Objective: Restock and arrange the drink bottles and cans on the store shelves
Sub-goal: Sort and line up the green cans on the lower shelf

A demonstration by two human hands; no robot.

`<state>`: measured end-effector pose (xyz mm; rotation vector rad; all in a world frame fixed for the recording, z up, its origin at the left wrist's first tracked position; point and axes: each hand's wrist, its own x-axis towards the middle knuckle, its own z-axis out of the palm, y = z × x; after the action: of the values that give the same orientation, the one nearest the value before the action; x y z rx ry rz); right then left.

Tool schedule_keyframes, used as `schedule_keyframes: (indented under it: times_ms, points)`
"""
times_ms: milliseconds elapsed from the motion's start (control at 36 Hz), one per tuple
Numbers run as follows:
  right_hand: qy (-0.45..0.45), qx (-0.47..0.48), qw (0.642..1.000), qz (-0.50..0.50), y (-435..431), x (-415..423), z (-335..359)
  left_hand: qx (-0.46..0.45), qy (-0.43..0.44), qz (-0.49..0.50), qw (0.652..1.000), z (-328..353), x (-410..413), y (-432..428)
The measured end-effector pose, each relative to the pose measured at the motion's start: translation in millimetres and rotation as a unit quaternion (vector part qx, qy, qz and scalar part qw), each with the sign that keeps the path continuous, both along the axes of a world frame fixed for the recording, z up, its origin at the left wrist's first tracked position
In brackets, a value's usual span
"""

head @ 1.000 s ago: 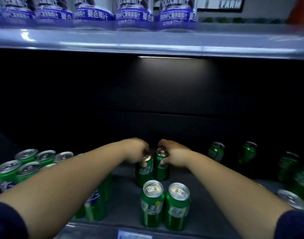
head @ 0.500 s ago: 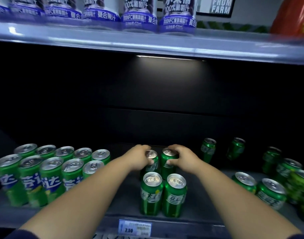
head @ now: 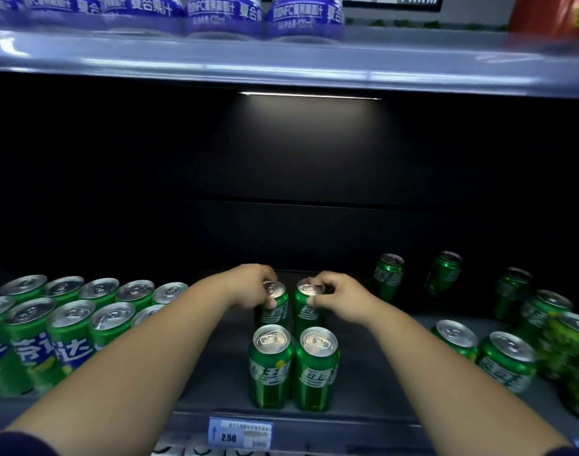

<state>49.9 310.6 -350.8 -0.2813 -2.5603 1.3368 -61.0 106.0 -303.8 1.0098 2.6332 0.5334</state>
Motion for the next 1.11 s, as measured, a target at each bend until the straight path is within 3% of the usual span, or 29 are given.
schedule_keyframes:
  times_ms: [444, 611, 806, 1111]
  points:
    - [0.018, -0.079, 0.996, 0.045, -3, 43, -11, 0.036, -0.121, -0.086, 0.988, 0, 11, -17]
    - [0.021, -0.165, 0.985, 0.048, -11, 53, -10, 0.029, -0.150, -0.120, 0.981, 1, 13, -25]
    - [0.027, -0.176, 0.983, 0.035, -20, 57, -6, 0.065, -0.168, -0.065, 0.981, -4, 18, -27]
    - [0.011, -0.140, 0.990, 0.031, -21, 61, -2, 0.069, -0.093, -0.071, 0.991, -6, 36, -22]
